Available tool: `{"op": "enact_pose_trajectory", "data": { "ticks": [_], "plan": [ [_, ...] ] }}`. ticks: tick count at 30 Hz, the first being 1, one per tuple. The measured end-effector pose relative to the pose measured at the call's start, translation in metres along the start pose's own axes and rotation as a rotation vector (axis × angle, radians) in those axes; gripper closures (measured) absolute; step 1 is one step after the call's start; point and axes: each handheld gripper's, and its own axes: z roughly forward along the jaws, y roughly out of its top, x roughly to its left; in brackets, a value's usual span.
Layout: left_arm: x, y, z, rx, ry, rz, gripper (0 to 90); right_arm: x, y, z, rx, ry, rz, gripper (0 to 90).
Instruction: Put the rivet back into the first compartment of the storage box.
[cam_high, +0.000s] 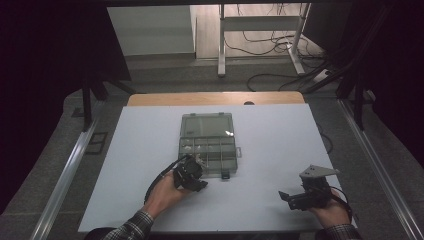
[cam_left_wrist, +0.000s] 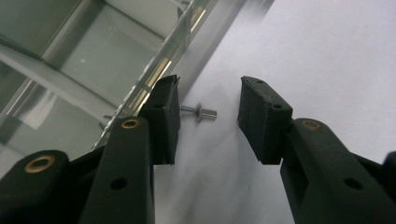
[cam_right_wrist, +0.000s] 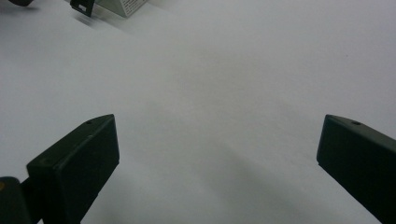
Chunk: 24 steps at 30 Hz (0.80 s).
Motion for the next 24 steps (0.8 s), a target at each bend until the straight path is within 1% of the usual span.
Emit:
{"op": "enact_pose_trajectory", "data": {
  "ticks": [2, 3, 7, 12, 15, 17, 24],
  "plan": [
    [0.0, 0.001, 0.001, 0.002, 0.0, -0.002, 58.7, 0.0, 0.0, 0.0, 0.001, 0.0, 0.0, 0.0],
    [0.0, 0.001, 0.0, 0.002, 0.002, -0.003, 60.5, 0.0, 0.0, 0.0, 0.001, 0.0, 0.0, 0.0],
    [-0.001, 0.001, 0.0, 0.006, -0.004, -0.004, 72.2, 0.0, 0.0, 0.0, 0.003, 0.001, -0.002, 0.0],
    [-0.002, 0.002, -0.001, 0.012, -0.009, -0.01, 73.6, 0.0, 0.0, 0.0, 0.003, 0.002, -0.001, 0.0],
    [-0.002, 0.002, -0.001, 0.008, -0.03, -0.02, 73.7, 0.0, 0.0, 0.0, 0.002, 0.001, -0.001, 0.0],
    [-0.003, 0.002, -0.002, 0.008, -0.032, -0.018, 73.7, 0.0, 0.0, 0.0, 0.001, 0.0, -0.001, 0.0],
    [-0.007, 0.005, -0.013, -0.024, -0.052, -0.016, 73.7, 0.0, 0.0, 0.0, -0.001, 0.001, -0.001, 0.0]
  ]
}}
